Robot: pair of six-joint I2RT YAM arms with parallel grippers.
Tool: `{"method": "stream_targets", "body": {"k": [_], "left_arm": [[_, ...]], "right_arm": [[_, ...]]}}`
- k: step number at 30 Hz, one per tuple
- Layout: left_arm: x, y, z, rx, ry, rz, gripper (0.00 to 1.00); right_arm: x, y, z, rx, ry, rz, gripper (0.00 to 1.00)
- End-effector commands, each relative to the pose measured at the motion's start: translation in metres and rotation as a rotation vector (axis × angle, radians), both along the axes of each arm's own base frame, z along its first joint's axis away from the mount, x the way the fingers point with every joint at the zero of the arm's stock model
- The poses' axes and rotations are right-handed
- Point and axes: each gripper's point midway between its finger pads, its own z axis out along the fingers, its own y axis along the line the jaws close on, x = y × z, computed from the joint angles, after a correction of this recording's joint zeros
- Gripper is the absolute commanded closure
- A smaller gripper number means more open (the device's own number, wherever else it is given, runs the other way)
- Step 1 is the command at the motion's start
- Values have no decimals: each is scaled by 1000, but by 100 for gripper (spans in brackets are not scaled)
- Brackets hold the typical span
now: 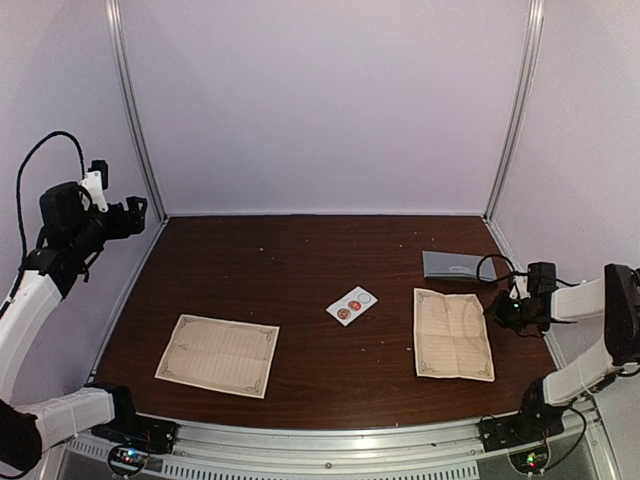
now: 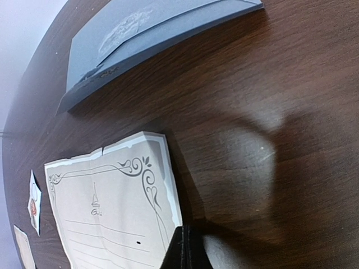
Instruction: Place the letter into the envelope and seal it
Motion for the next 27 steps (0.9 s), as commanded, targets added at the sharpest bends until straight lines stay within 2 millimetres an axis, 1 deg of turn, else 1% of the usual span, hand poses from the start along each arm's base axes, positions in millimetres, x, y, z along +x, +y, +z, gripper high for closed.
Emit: {"method": "stream_targets", "body": {"k": [1,6,10,12,16,20,23,24,25,27], "left_arm": [[1,1,16,10,-53,0,2],[2,2,14,9,-48,4,2],[2,2,13,8,-46,7,2],[2,2,12,8,-44,6,2],[3,-1,10,9,-46,-12,2],[4,-3,9,11,-47,-25,2],[4,-2,9,11,-46,-22,2],[4,-2,9,12,-47,-20,2],[4,-2,9,11,-46,-20,2],[4,-2,9,10,-46,-20,2]], "right_arm": [[5,7,12,45,-37,29,100],[4,13,23,72,-69,49,100],[0,25,29,121,-78,102,100],[-3,32,30,147,-72,136,100],[-13,36,26,147,-44,157,100],[-18,55,25,175,-35,217,100],[-20,64,25,173,-33,247,100],[-20,64,24,173,-35,247,99],[-19,64,25,169,-39,244,95],[-17,61,24,157,-41,233,89]]}}
